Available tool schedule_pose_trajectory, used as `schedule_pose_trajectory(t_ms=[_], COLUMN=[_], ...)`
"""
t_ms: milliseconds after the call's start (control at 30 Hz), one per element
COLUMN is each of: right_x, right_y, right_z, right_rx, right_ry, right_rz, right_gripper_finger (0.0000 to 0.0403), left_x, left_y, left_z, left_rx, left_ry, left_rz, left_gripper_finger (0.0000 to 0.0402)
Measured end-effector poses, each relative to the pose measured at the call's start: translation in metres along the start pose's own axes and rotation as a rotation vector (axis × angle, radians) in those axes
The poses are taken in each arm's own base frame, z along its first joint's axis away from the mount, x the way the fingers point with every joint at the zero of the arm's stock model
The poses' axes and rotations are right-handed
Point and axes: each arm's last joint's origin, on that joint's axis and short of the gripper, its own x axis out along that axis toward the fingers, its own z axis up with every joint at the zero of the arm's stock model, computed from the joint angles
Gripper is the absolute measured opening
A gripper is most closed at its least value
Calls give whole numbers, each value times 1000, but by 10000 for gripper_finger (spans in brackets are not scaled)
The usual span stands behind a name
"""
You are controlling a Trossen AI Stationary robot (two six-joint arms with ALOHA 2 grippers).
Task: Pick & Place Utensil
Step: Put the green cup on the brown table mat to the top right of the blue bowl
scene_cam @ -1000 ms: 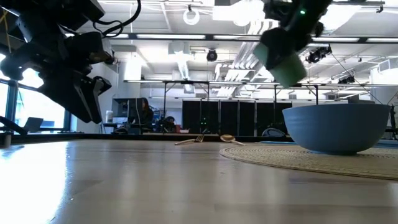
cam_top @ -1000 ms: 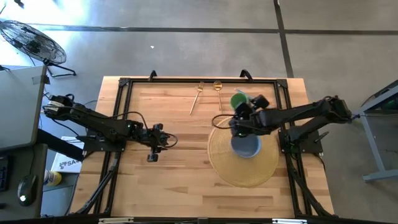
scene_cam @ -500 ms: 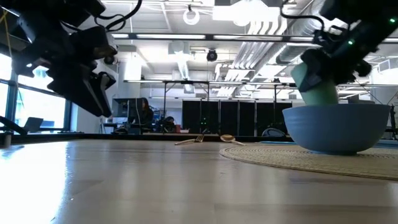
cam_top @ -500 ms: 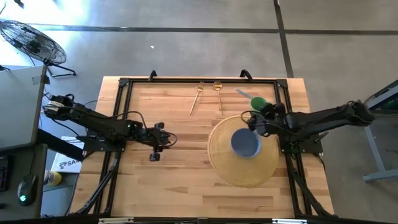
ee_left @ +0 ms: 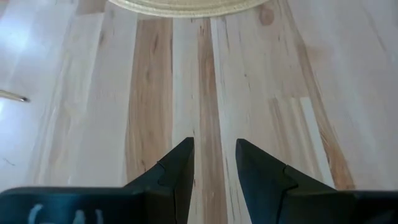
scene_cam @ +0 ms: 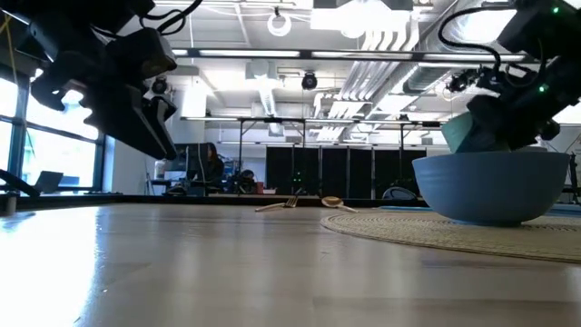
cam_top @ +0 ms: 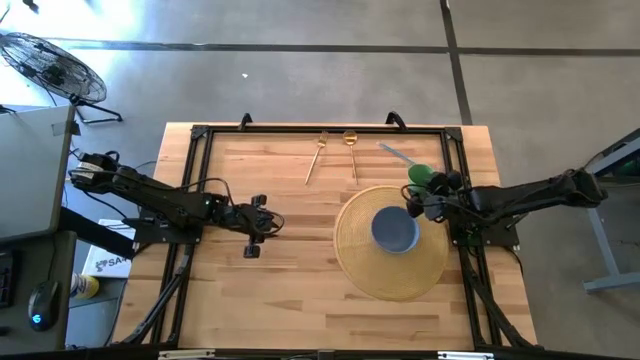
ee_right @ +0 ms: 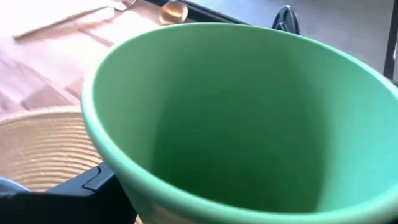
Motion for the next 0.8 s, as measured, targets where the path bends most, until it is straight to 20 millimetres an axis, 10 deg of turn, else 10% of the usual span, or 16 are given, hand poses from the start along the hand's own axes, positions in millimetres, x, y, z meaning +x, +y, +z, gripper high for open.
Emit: schedule_pose_trajectory(t_ms=[800], right_x=[20], right_y=[-3], right_z=[-33], right_rx=[39], right_ry=[-41], right_rz=[13], right_gripper_finger=[342], left_x=[-6], left_y=[1], left_z=[24], left_rx=[9], left_ry=[-105], left_rz=[26], left_gripper_finger=[115])
